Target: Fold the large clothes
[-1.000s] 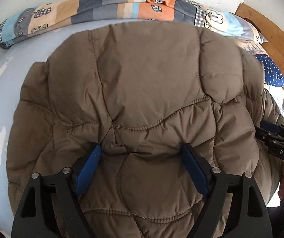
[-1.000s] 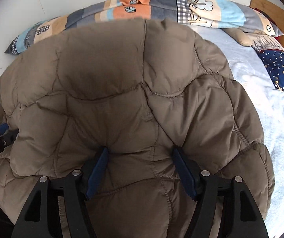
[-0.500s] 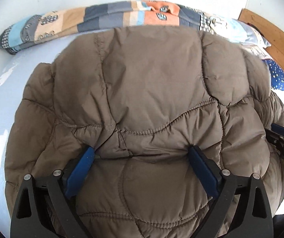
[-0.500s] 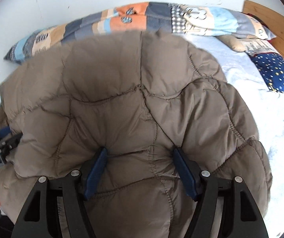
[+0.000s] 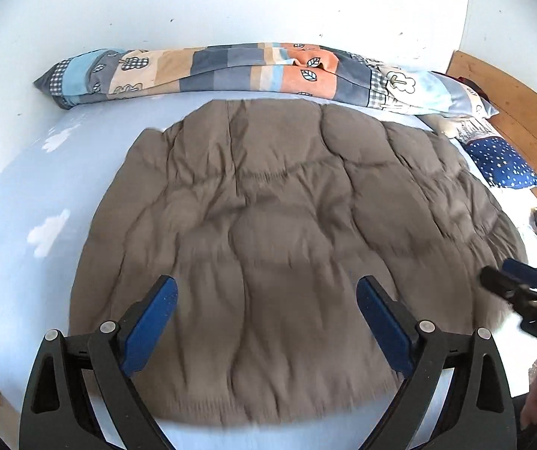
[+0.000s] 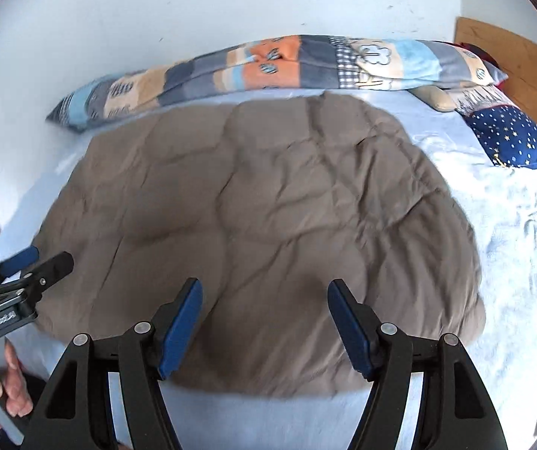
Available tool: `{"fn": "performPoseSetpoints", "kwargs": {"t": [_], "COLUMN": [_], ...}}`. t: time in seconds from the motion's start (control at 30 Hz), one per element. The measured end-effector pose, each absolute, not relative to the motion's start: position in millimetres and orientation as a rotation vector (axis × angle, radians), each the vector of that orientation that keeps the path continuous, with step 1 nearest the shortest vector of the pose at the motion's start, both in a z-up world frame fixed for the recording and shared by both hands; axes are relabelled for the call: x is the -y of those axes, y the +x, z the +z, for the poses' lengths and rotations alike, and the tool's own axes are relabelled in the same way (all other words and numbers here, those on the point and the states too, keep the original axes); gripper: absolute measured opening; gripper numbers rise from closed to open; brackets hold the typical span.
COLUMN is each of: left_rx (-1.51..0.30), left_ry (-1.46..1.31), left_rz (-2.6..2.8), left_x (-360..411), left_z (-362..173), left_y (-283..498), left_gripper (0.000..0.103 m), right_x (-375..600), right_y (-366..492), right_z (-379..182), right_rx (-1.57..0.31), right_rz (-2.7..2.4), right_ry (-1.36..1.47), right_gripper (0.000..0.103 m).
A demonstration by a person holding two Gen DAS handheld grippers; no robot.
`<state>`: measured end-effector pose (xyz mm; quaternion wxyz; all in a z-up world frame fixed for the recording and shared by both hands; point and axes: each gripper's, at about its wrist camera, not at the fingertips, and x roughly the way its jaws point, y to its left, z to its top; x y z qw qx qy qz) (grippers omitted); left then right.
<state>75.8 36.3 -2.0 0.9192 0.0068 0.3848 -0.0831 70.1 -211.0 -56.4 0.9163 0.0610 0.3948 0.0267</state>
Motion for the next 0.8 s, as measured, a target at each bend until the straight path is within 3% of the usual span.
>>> {"fn": "performPoseSetpoints", "kwargs": {"t": [0.37, 0.8], "left_rx": [-0.96, -0.745], "left_ry": [0.135, 0.17], "left_rz": [-0.129, -0.1], "left_x": [-11.7, -12.9], "left_z": [-52.8, -3.3], "left_y": [81.4, 40.0], "left_gripper": [0.103, 0.103], "right_x": [189.9, 200.9], "right_y": [93.2, 40.0], "right_z": [-105.6, -60.3], "right_rx": [-1.008, -0.812], "right_rz": [0.039, 0.025], "right_ry": [0.008, 0.086], "right_gripper": [0.083, 0.083]}}
